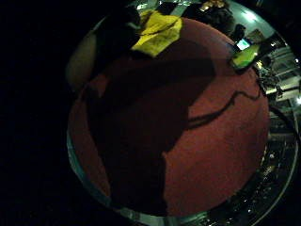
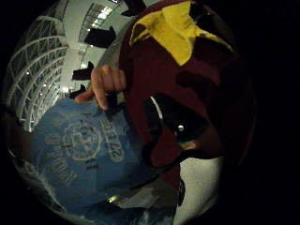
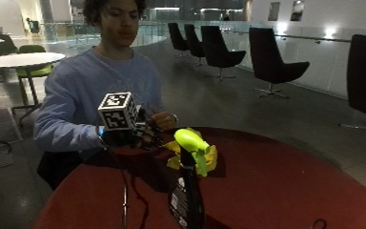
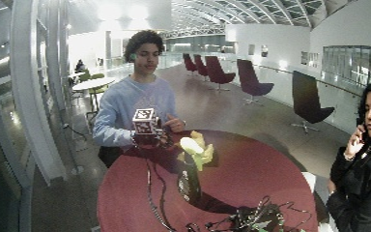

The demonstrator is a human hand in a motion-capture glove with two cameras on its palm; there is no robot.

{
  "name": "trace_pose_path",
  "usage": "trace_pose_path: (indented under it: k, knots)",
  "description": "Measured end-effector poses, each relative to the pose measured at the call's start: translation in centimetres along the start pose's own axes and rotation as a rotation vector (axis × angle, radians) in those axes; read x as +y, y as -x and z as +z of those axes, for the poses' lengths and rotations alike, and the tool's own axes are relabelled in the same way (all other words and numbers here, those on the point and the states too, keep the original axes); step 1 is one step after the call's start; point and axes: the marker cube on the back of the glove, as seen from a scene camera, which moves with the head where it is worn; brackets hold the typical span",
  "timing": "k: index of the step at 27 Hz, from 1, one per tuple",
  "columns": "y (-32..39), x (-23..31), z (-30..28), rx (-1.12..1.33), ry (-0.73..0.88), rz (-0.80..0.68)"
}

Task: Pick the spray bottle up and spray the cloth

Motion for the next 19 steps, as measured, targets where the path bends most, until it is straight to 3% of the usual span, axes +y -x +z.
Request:
trace_pose_path:
  k: [12,19]
  knots:
    - [-9.1,-5.1,-5.2,-0.648,-0.476,0.295]
    - [-14.9,-8.4,-5.8,-0.709,-0.627,0.478]
